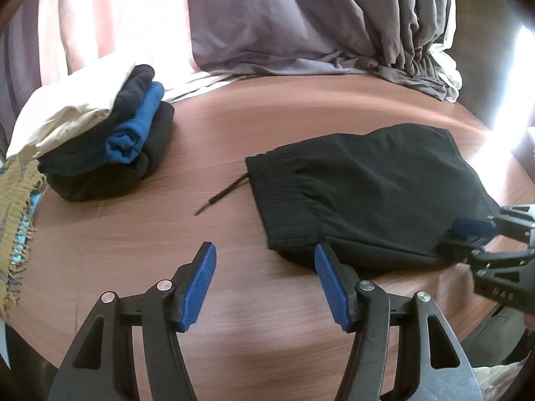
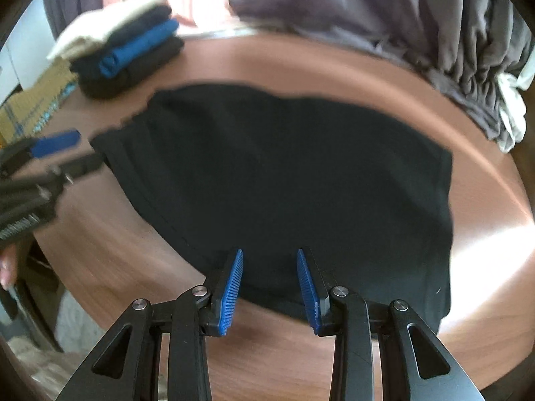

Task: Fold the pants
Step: 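Grasp the folded shorts' edge with the right tool while the left tool grasps the waistband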

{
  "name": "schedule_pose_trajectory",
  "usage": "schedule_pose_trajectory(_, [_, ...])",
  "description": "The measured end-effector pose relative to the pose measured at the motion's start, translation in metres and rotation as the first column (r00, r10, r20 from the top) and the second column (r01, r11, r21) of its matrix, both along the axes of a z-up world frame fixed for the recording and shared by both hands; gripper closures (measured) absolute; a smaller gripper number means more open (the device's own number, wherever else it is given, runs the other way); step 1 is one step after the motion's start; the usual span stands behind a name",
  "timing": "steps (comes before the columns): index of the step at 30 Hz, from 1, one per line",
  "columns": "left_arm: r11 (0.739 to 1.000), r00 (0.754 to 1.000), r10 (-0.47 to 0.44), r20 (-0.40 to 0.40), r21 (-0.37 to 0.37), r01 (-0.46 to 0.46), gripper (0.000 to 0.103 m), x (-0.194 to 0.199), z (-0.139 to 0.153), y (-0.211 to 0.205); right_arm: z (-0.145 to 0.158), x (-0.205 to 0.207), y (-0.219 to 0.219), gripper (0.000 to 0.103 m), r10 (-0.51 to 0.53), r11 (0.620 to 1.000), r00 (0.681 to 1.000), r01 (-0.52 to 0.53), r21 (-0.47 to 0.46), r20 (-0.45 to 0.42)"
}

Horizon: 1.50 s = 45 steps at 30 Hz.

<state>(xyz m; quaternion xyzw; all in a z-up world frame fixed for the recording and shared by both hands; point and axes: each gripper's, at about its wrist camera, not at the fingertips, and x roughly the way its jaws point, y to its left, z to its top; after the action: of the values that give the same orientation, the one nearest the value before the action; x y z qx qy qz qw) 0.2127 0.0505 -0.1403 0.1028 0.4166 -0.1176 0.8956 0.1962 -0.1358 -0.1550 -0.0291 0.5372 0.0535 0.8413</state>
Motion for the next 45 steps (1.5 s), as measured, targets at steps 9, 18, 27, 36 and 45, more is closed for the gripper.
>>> schedule_pose_trajectory(9, [0.973,0.997,0.075,-0.002,-0.218,-0.074,0.047,0.024,0.011,0.025,0.037,0.016,0.015,0.069,0.014,1.000,0.993,-0.014,0.000,0.113])
schedule_pose_trajectory(18, [0.908,0.987,0.082,-0.137,-0.397,-0.131,0.065,0.079,-0.027,0.041,0.040,0.063,0.029,0.069,0.019,1.000,0.982,-0.016,-0.017,0.185])
schedule_pose_trajectory(27, [0.913,0.987,0.028,-0.158,-0.397,-0.090,0.066,0.092,-0.035,0.051,0.035,0.089,0.064,0.069,0.121,0.992,0.967,-0.128,0.017,0.223])
schedule_pose_trajectory(36, [0.905,0.980,-0.013,-0.196,-0.420,-0.072,0.066,0.106,-0.046,0.049,-0.006,0.109,0.065,0.069,0.127,0.990,0.989,-0.131,0.051,0.082])
schedule_pose_trajectory(45, [0.900,0.979,-0.047,-0.197,-0.434,-0.044,0.064,0.123,-0.046,0.043,-0.011,0.102,0.066,0.068,0.128,0.991,0.985,-0.132,0.035,0.113])
